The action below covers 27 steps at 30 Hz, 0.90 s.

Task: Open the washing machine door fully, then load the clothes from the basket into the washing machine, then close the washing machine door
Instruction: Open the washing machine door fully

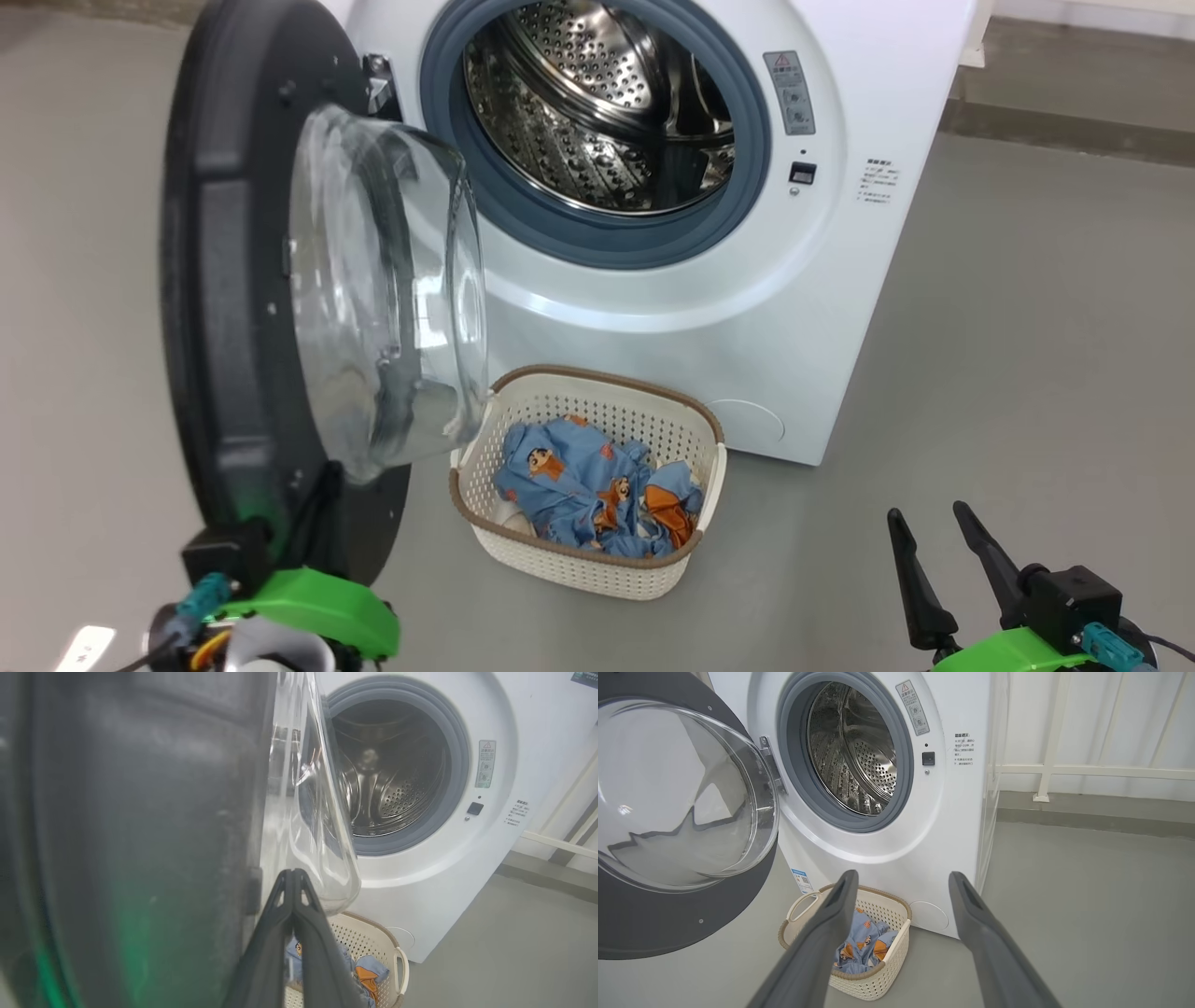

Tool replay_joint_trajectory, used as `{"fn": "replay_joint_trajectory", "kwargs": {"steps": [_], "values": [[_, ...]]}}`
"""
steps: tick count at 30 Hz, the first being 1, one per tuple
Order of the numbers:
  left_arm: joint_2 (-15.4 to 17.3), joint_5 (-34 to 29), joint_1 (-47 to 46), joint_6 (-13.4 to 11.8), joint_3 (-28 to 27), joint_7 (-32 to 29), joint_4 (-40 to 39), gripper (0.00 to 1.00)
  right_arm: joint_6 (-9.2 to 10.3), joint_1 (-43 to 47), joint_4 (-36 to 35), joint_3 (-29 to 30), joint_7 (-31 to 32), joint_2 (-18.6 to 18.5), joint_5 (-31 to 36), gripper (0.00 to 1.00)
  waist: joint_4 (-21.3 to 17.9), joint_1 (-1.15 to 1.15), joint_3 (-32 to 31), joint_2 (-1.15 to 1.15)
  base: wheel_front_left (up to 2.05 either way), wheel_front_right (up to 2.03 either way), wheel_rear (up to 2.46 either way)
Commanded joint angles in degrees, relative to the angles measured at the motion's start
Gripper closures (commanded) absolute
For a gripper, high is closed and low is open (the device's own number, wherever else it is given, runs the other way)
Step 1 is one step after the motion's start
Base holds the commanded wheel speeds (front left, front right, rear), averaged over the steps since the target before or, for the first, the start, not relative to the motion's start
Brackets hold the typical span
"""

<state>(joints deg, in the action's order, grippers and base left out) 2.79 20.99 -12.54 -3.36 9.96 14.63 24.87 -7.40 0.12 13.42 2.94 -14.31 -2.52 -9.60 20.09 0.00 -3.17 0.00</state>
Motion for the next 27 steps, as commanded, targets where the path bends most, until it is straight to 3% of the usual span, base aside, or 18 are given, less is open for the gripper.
{"fn": "replay_joint_trajectory", "kwargs": {"steps": [1,17,27], "values": [[2.34,0.23,-1.11,-1.09,-3.94,0.37,-2.05,1.00,-0.09,-0.85,-1.29,-1.61,-0.69,-0.36,0.85,0.00,0.47,0.00,0.85,0.00,0.00,0.00,0.00],[5.60,1.33,-2.47,-1.96,-16.50,0.37,-3.81,1.00,-0.09,-2.93,-1.68,-2.57,-0.69,-0.36,6.15,0.00,1.44,0.00,6.61,0.00,0.00,0.00,0.00],[9.41,1.45,-6.43,-1.29,-23.98,0.37,-1.20,1.00,-0.09,-4.06,-3.23,-3.37,1.03,-0.68,9.48,0.00,1.13,0.00,11.03,0.00,0.00,0.00,0.00]]}}
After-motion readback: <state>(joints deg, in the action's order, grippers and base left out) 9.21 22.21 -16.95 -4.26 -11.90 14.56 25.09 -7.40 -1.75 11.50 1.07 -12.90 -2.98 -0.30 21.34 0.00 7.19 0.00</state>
